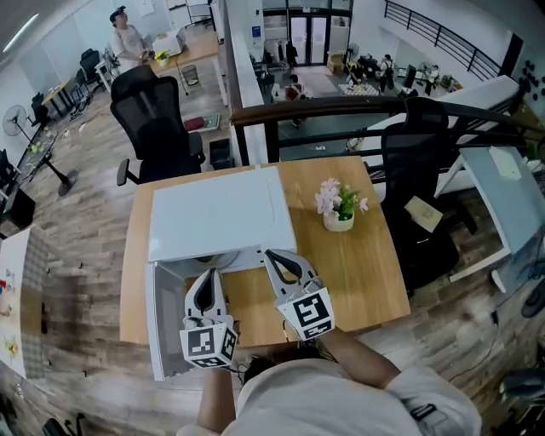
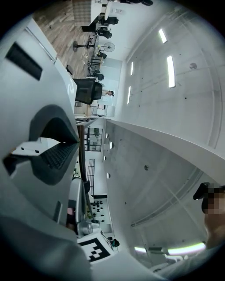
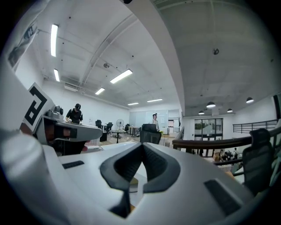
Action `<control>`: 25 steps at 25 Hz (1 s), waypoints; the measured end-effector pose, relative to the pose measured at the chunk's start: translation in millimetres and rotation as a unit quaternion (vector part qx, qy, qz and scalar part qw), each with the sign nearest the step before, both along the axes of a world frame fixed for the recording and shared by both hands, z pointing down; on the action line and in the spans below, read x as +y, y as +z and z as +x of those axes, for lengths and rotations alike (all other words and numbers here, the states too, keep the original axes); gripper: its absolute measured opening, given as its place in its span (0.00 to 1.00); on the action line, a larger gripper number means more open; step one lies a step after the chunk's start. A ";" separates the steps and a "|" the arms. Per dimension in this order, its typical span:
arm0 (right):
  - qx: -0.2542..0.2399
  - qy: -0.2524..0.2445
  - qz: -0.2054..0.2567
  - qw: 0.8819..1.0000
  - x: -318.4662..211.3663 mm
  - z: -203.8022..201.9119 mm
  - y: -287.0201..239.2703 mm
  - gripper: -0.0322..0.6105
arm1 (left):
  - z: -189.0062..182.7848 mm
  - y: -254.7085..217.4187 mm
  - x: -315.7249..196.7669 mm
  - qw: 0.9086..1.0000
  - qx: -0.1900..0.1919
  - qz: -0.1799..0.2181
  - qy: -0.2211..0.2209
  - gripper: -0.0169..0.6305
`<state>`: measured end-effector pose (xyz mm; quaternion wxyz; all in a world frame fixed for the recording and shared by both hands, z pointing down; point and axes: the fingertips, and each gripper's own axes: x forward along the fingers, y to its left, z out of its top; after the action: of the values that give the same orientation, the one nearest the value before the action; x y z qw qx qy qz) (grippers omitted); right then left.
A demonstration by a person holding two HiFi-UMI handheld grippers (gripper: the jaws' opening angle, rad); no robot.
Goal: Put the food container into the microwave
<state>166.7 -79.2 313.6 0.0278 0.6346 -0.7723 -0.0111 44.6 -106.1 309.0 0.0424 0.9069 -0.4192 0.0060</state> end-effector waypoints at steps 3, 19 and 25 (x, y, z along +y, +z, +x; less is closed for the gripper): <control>0.006 0.007 0.016 1.000 -1.6 -7.1 -12.4 0.05 | -8.4 -11.2 -5.4 1.000 0.004 0.014 0.006 0.05; 0.005 0.037 0.034 0.999 -9.2 -16.8 -24.9 0.05 | -25.2 -22.1 -16.0 0.999 0.006 0.035 0.017 0.05; 0.024 0.031 0.033 0.999 -7.7 -18.9 -32.3 0.05 | -27.5 -22.9 -16.7 0.999 0.007 0.038 0.014 0.04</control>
<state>147.8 -86.9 281.3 0.0262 0.6586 -0.7503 -0.0508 17.1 -122.8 286.1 0.0111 0.9137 -0.4060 -0.0153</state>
